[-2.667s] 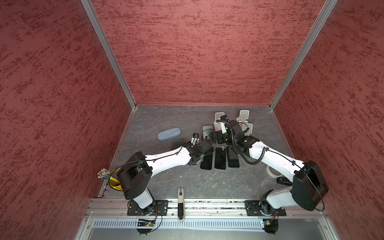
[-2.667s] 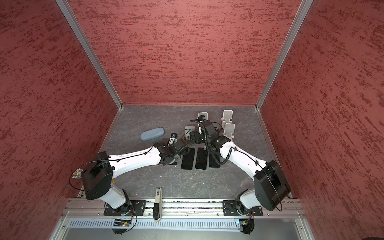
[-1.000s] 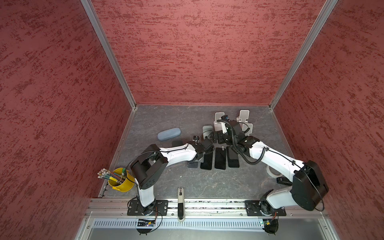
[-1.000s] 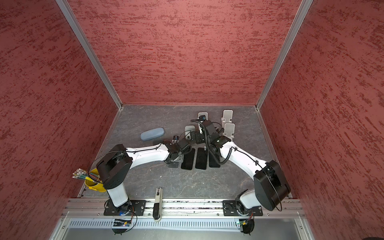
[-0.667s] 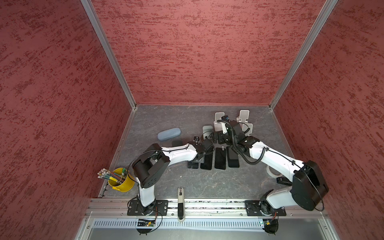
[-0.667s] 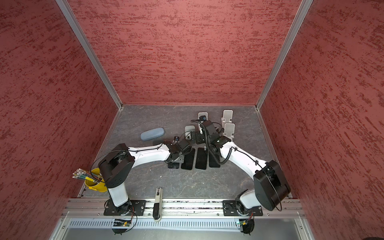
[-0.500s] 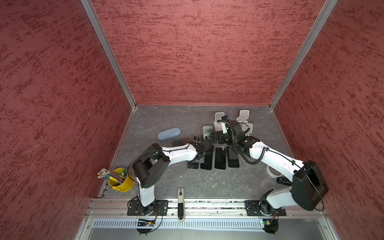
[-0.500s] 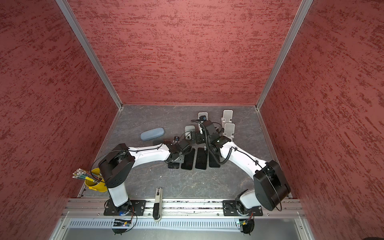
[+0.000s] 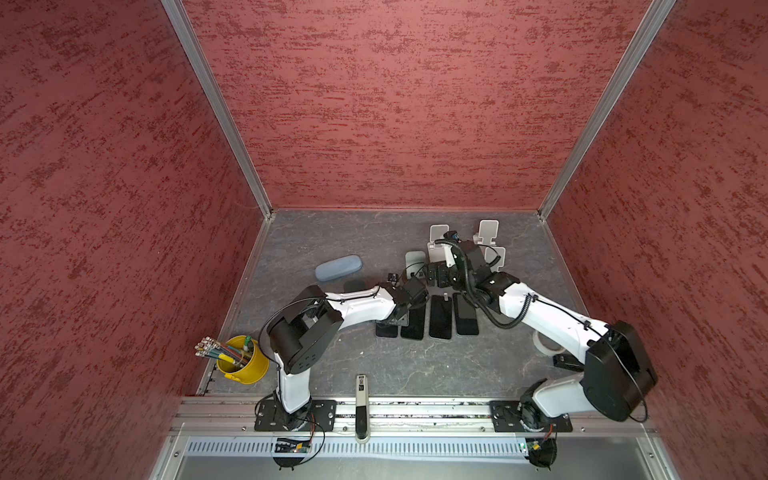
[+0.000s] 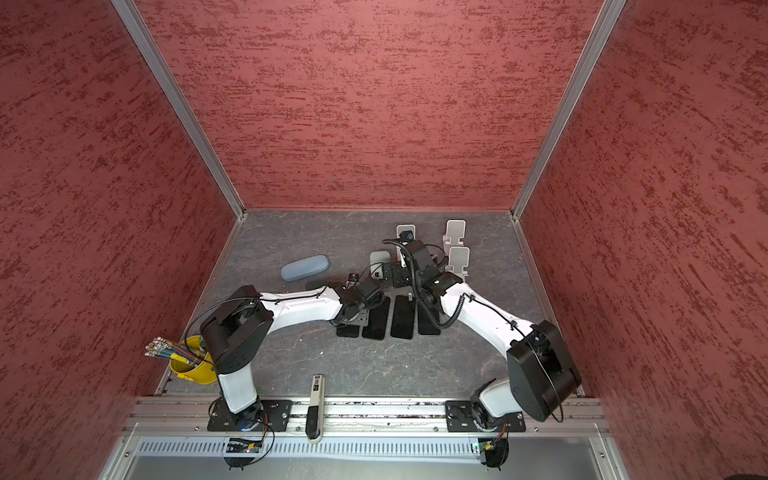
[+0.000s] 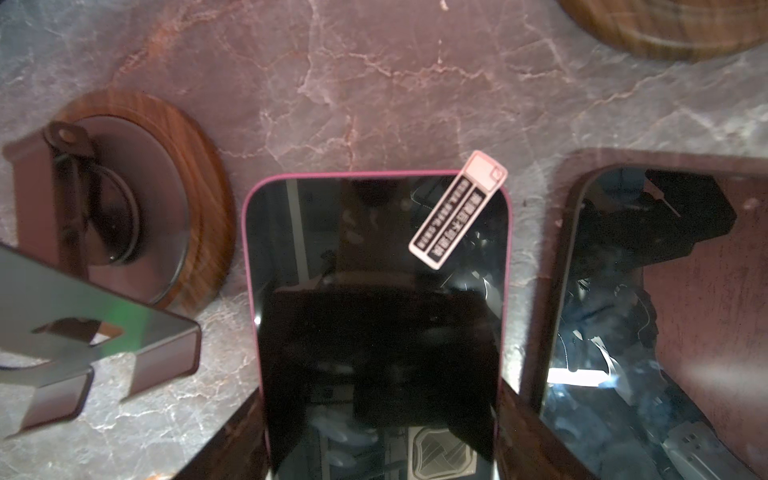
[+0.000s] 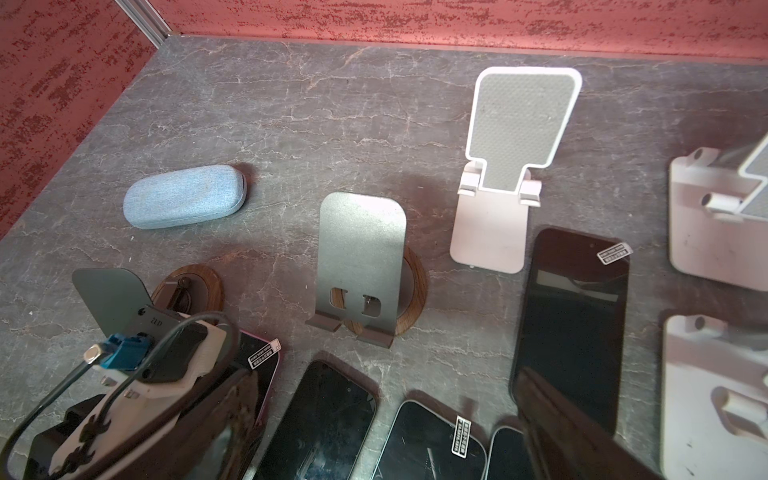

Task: Remove the phone from the phone stand
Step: 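Lower the pink-edged phone flat beside the laid phones and open the left gripper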

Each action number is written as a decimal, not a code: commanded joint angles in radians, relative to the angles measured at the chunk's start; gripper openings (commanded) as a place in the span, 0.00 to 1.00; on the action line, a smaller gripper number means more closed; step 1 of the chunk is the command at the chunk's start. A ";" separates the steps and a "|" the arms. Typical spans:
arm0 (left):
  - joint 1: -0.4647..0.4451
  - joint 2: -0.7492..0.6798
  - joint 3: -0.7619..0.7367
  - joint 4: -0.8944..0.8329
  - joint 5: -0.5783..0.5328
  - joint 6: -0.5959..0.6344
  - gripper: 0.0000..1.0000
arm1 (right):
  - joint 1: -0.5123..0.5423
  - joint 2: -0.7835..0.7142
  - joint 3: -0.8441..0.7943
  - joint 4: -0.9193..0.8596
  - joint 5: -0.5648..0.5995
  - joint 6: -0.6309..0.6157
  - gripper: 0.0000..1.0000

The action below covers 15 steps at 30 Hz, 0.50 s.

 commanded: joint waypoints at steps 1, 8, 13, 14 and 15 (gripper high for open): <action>0.009 0.044 0.010 0.026 0.013 0.008 0.63 | -0.013 0.000 -0.009 0.029 -0.010 0.009 0.99; 0.019 0.062 0.007 0.048 0.044 0.011 0.64 | -0.014 0.000 -0.009 0.028 -0.012 0.010 0.99; 0.026 0.065 -0.001 0.058 0.062 0.016 0.65 | -0.015 0.003 -0.008 0.027 -0.013 0.010 0.99; 0.028 0.065 -0.006 0.064 0.066 0.017 0.66 | -0.015 0.003 -0.006 0.027 -0.013 0.010 0.99; 0.029 0.065 -0.011 0.068 0.071 0.015 0.66 | -0.016 0.004 -0.006 0.027 -0.014 0.010 0.99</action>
